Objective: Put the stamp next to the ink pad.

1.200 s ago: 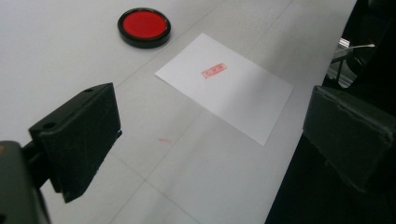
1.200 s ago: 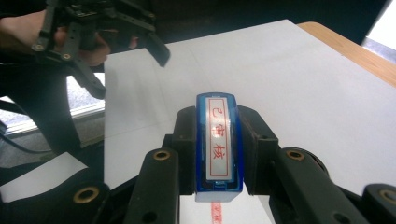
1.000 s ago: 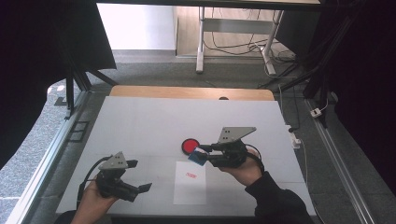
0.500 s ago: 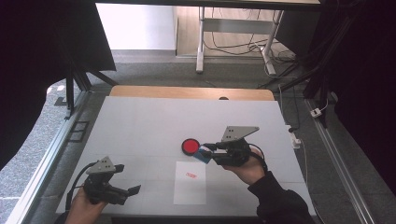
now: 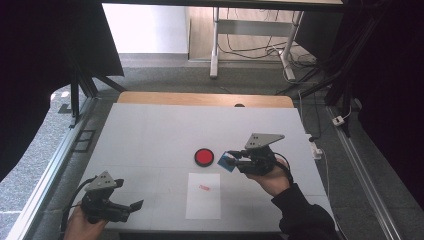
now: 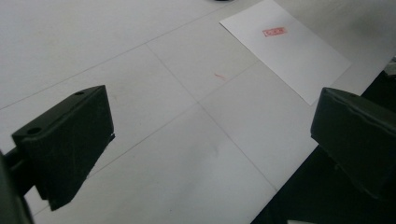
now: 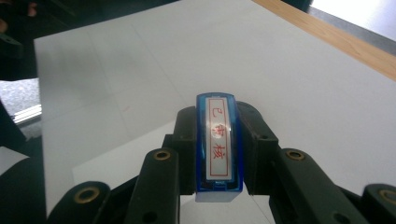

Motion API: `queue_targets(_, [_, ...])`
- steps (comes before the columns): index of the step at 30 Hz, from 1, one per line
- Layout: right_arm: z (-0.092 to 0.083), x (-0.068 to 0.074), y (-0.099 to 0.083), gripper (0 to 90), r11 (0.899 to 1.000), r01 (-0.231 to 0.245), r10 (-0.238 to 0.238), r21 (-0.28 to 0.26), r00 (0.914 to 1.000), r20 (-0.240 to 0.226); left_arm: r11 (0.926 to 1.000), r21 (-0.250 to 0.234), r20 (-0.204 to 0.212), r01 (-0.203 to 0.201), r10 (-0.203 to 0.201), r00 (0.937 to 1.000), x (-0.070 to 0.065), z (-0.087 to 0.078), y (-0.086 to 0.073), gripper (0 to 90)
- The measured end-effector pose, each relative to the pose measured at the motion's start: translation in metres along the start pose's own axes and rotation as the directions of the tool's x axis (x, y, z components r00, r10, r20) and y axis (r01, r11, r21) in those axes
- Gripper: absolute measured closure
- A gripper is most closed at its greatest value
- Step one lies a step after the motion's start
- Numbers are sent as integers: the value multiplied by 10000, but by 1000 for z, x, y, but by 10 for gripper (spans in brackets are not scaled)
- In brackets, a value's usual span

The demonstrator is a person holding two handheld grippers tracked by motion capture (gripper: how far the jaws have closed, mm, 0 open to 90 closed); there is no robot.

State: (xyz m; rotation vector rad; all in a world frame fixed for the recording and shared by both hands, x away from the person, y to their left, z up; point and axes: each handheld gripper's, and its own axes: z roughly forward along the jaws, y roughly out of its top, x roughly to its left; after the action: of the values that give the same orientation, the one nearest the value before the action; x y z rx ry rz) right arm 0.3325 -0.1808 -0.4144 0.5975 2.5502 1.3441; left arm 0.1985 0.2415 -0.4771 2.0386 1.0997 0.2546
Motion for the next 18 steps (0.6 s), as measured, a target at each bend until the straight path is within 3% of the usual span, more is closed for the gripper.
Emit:
queue_targets(11, [-2,-16,-15,710,9977,-387,336,548,9953,907,9995,310,-355,-76,87,9993,0,-2,-2,0])
queue_targets(18, [-3,-25,-24,710,9952,-534,407,825,9880,1491,9995,314,-330,-46,56,9994,1,-3,-2,0])
